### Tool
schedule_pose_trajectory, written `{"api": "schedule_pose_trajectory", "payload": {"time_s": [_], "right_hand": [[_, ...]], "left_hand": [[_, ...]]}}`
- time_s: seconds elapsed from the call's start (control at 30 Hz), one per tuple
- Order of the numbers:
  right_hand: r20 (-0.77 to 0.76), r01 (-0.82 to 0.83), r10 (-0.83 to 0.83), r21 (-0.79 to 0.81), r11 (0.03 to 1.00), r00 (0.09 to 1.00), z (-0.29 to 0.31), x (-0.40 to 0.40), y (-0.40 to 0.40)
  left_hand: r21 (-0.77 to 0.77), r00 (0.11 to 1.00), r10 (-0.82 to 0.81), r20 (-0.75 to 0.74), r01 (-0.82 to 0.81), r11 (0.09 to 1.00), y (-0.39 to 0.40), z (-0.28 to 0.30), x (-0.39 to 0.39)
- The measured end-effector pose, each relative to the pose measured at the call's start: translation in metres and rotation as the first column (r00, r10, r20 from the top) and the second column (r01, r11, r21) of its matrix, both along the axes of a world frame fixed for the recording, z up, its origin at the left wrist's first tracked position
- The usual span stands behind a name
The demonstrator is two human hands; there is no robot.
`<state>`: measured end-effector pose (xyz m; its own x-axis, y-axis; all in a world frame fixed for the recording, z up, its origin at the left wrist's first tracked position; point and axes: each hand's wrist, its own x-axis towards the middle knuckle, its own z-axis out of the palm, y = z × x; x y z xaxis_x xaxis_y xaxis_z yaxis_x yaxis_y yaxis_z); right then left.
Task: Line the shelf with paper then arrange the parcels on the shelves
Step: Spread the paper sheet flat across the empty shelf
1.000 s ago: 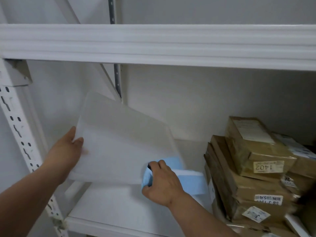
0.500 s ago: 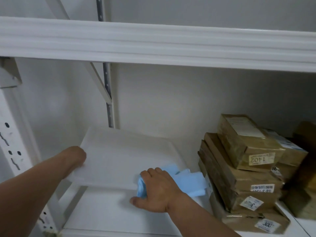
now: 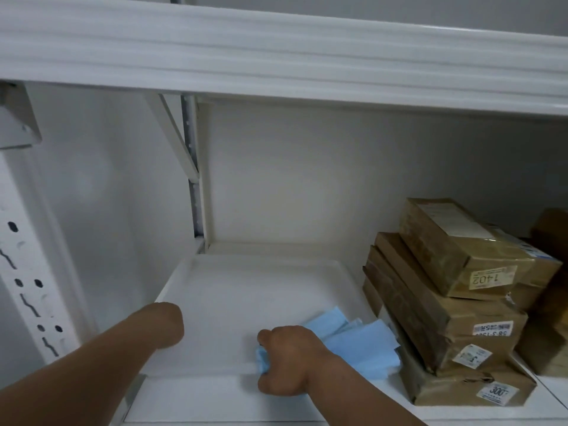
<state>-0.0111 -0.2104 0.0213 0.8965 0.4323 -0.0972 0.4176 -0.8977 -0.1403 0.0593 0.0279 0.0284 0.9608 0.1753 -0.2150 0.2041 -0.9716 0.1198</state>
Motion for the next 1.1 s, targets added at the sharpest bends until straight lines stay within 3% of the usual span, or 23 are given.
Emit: {"api": "schedule_pose_trajectory", "payload": {"time_s": [0.13,0.37,0.57,0.83,0.97,1.03,1.1], "right_hand": [[-0.128,0.025,-0.031,-0.049,0.999,0.991,-0.001,-0.001,0.008],[-0.37,0.051,-0.072,-0.066,0.996,0.926,0.007,0.004,0.009],[-0.566,0.009,-0.077,-0.123,0.992,0.821,0.018,0.002,0.01],[-0.578,0.173,-0.083,0.103,0.979,0.812,0.011,0.003,-0.005],[-0.5,0.327,-0.13,0.33,0.885,0.856,0.014,0.013,-0.015],[-0.498,0.446,-0.16,0.532,0.72,0.852,0.019,0.018,-0.018],[-0.512,0.515,-0.152,0.705,0.487,0.845,0.028,0.022,-0.02]], "left_hand": [[0.217,0.998,-0.056,-0.039,0.063,0.974,0.01,-0.019,0.009],[0.21,0.996,-0.078,0.04,0.068,0.975,0.015,-0.032,0.006],[0.325,0.99,-0.138,0.019,0.124,0.938,0.017,-0.043,-0.003],[0.339,0.985,-0.166,0.046,0.141,0.93,0.013,-0.045,-0.01],[0.217,0.988,-0.149,0.026,0.14,0.966,0.003,-0.04,-0.005],[-0.033,0.993,-0.116,0.035,0.117,0.993,-0.013,-0.029,-0.003],[-0.429,0.997,-0.047,0.06,0.068,0.901,-0.032,-0.015,-0.007]]}}
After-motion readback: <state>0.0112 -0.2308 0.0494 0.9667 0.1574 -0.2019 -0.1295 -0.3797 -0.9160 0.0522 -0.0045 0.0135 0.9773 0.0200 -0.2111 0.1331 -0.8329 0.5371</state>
